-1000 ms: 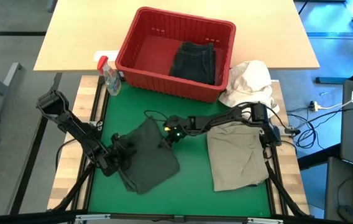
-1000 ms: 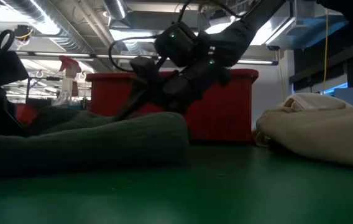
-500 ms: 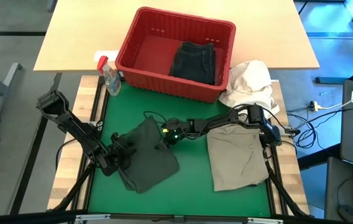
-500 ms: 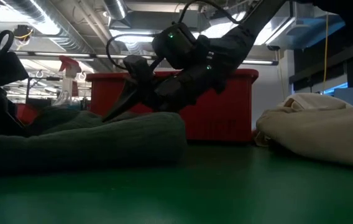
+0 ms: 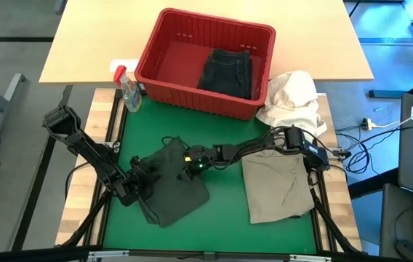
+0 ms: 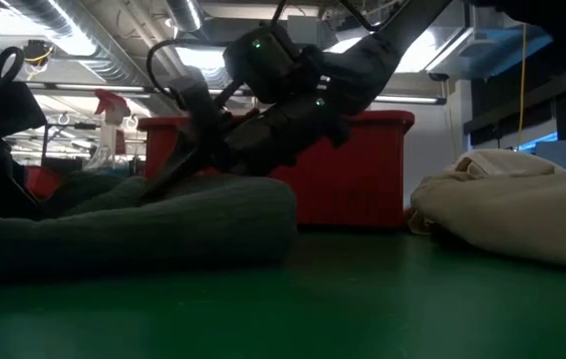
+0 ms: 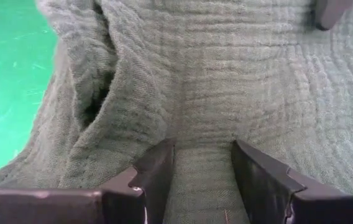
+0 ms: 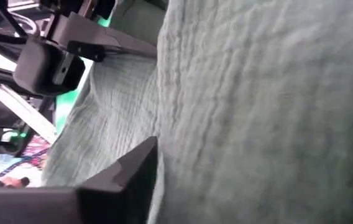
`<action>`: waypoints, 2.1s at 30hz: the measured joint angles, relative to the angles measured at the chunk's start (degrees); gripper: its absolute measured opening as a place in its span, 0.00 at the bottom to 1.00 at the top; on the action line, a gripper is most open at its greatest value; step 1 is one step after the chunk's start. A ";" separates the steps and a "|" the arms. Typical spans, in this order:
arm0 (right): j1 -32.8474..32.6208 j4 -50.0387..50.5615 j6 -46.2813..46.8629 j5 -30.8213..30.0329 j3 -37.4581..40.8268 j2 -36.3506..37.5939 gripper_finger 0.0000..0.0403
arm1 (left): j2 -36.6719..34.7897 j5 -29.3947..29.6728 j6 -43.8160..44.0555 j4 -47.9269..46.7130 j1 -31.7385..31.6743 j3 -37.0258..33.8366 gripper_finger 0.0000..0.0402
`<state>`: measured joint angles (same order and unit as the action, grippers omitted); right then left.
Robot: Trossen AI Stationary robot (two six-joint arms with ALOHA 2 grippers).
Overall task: Fold Laundry from Bin
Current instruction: Put the green polo shirt into the red laundry bin
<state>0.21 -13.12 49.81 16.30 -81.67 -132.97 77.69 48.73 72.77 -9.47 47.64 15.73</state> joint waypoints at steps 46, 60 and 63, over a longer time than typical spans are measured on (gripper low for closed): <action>7.53 55.68 -41.37 -28.78 -28.47 19.10 0.03 | -18.10 -6.76 -3.96 -20.87 2.75 12.80 0.41; 20.38 61.58 -48.48 -19.06 -53.49 19.29 0.03 | -18.10 -5.81 -2.73 -20.44 2.75 12.81 0.41; 25.23 55.51 -48.78 -18.12 -52.35 21.11 0.04 | -18.10 -5.80 -2.70 -20.43 2.75 12.81 0.41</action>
<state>25.44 42.40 1.04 -1.82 -134.02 -111.86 59.59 42.93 70.08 -29.90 50.39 28.53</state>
